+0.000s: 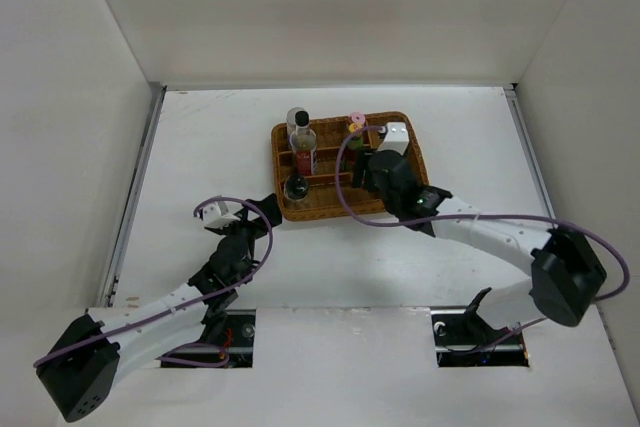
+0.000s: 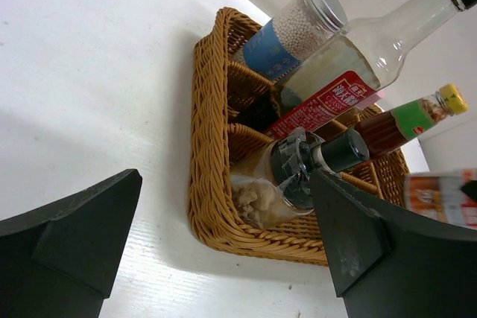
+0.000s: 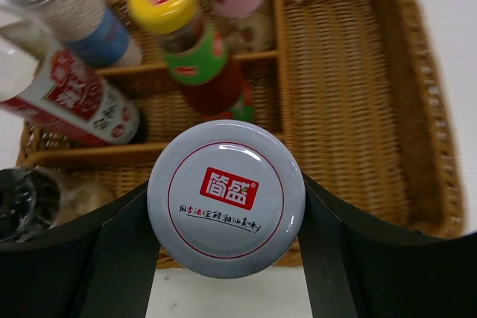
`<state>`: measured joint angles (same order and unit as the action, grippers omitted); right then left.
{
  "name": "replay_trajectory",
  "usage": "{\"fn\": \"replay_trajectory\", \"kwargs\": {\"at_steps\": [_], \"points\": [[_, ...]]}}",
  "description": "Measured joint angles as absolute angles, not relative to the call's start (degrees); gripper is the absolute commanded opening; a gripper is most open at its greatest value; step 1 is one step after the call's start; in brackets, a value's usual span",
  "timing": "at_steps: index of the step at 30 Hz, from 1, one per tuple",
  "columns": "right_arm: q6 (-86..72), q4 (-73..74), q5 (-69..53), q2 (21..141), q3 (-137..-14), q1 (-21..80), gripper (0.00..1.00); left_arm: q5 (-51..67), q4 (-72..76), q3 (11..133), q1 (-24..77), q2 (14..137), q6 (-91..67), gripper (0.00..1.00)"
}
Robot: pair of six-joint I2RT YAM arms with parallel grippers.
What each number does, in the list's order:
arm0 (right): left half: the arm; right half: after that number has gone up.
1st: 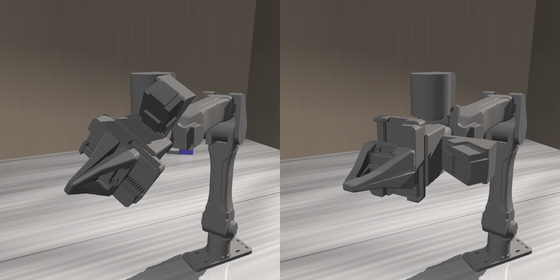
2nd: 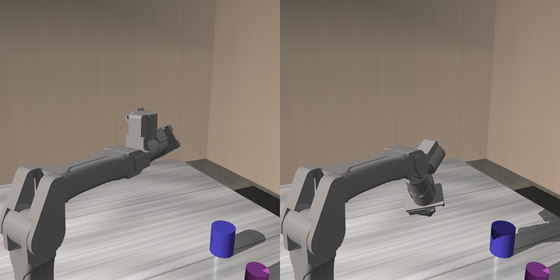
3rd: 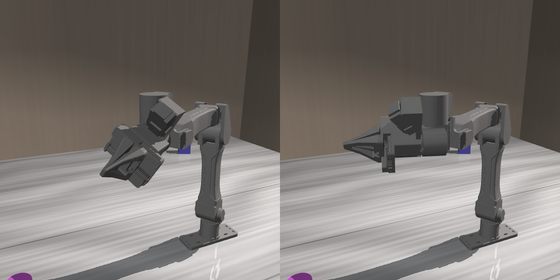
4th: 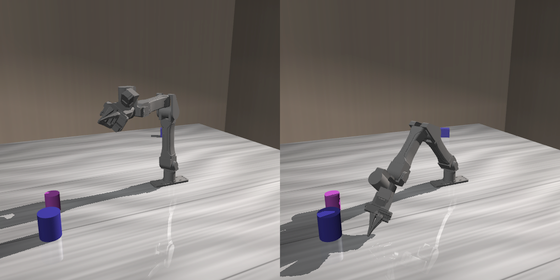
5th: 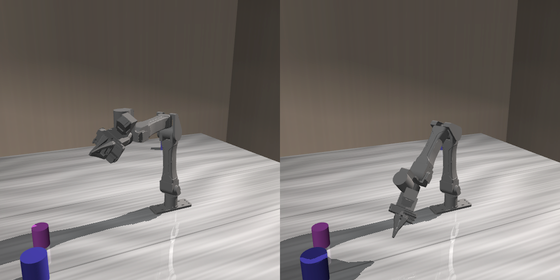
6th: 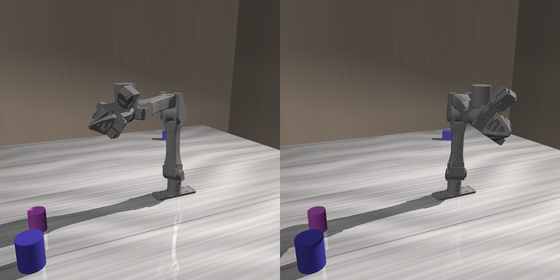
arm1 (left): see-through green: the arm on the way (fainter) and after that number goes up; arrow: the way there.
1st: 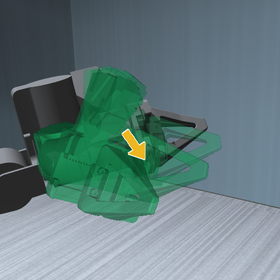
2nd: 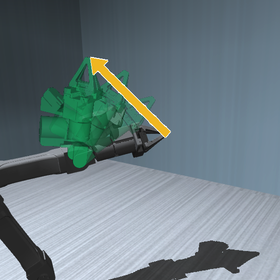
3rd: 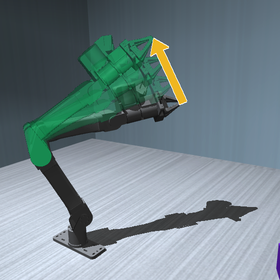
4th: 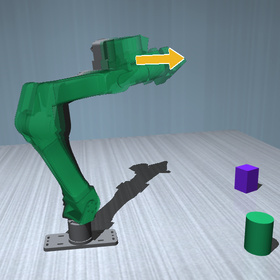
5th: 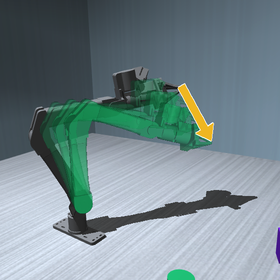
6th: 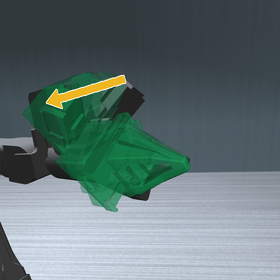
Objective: Organize the condiment bottles
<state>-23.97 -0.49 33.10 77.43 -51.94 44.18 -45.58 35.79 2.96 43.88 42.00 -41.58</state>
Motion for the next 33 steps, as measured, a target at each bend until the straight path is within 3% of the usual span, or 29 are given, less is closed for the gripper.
{"fn": "replay_trajectory", "kwargs": {"at_steps": [11, 18, 21, 25, 33], "points": [[-23.97, -3.03, 31.62, 89.97, -54.00, 45.45, 0.63, -45.41, 35.79, 2.96, 43.62, 41.39, -41.58, 1.00], [-23.99, -4.73, 31.33, 94.89, -53.93, 45.45, 0.72, -45.28, 35.81, 2.96, 43.51, 43.27, -41.58, 1.00], [-24.01, -6.48, 31.33, 95.26, -53.93, 45.41, 0.83, -45.19, 35.81, 2.96, 43.03, 43.20, -41.58, 1.00], [-23.68, -7.79, 31.05, 93.97, -53.91, 45.43, 1.00, -45.19, 35.75, 2.96, 42.41, 43.16, -41.52, 1.00], [-20.82, -10.26, 33.98, 74.54, -48.16, 45.30, 1.00, -44.99, 29.45, 3.81, 42.06, 39.94, -40.82, 1.00]]}}
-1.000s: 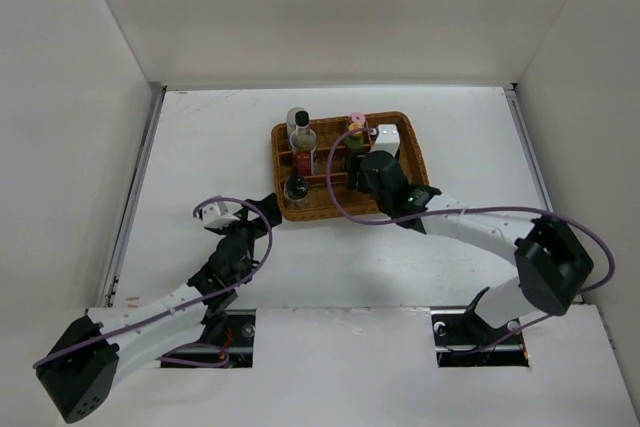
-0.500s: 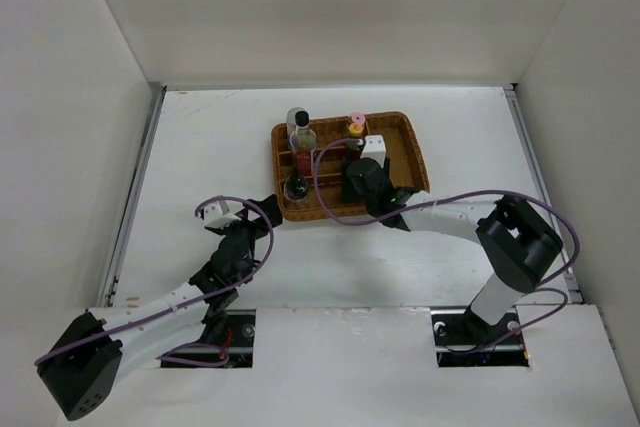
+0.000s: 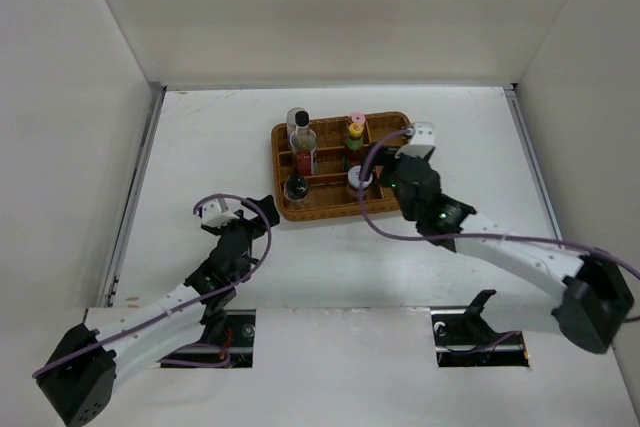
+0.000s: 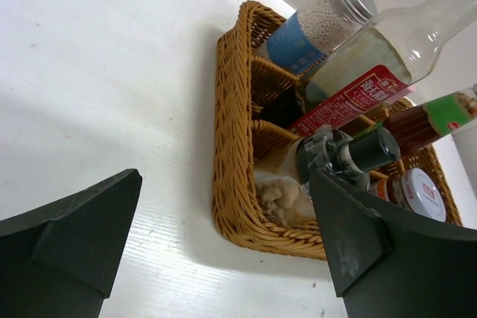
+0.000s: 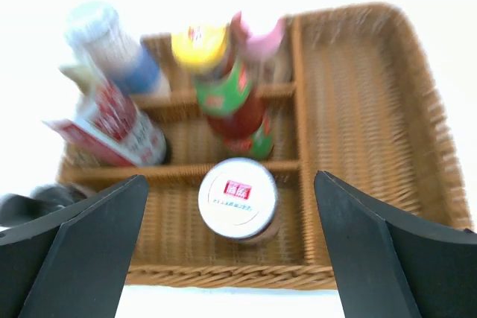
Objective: Organize the condiment bottles
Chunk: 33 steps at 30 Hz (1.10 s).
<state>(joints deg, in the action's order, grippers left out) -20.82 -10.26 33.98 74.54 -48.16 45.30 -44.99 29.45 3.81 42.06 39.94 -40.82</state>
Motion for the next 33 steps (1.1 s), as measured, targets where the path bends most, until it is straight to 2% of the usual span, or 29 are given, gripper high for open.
{"fn": "replay_trajectory", "kwargs": {"at_steps": [3, 6, 9, 14, 23, 33], "points": [[-21.02, -13.98, 36.60, 64.34, -42.22, 41.98, 1.00, -45.01, 24.62, 5.80, 41.21, 38.83, -40.80, 1.00], [-23.49, -15.99, 38.48, 56.71, -34.94, 33.76, 1.00, -44.91, 20.16, 7.40, 39.79, 38.39, -40.86, 1.00], [-27.22, -16.01, 38.96, 53.45, -28.25, 25.74, 1.00, -44.47, 15.79, 8.19, 38.02, 38.13, -41.25, 1.00], [-34.74, -15.07, 37.47, 53.36, -22.70, 18.65, 1.00, -41.69, 8.27, 9.91, 34.39, 38.13, -42.19, 1.00], [-40.40, -15.03, 34.94, 55.13, -22.31, 16.53, 1.00, -34.37, 0.27, 14.61, 33.82, 36.95, -43.68, 1.00], [-41.41, -15.03, 34.50, 53.32, -22.31, 16.53, 1.00, -32.91, -2.02, 14.98, 33.74, 34.96, -43.99, 1.00]]}}
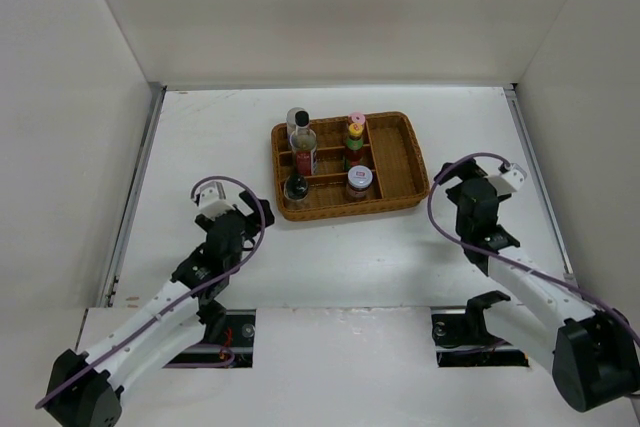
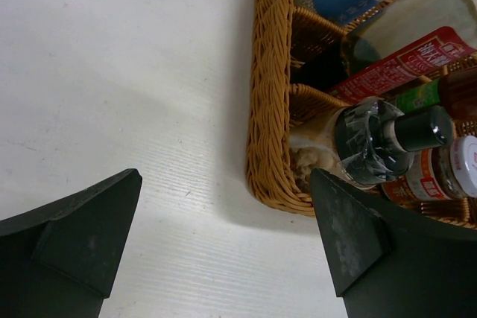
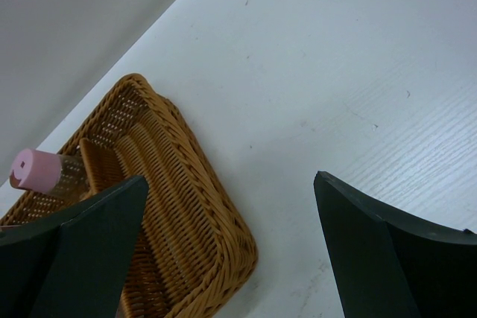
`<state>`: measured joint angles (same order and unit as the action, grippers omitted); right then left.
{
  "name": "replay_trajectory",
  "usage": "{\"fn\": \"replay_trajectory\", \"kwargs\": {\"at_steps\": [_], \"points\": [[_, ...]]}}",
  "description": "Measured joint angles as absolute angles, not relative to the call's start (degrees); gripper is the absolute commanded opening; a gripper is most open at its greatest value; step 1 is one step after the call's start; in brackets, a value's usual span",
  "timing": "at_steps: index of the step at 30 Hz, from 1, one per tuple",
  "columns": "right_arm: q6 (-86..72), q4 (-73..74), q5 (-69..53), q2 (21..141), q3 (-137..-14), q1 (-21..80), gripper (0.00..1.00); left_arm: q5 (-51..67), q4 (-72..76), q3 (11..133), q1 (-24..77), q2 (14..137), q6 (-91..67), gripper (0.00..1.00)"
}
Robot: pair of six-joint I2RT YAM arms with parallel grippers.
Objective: Organize the condiment bottles
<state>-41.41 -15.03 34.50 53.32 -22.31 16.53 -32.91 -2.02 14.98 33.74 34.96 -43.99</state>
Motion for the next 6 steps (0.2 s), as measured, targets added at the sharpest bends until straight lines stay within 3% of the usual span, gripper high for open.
{"fn": "replay_trajectory", "kwargs": {"at_steps": [6], "points": [[-41.85, -15.00, 33.36, 55.86, -22.31, 16.51, 1.00, -32.93, -1.78, 14.98, 33.41, 36.42, -44.01, 1.00]]}}
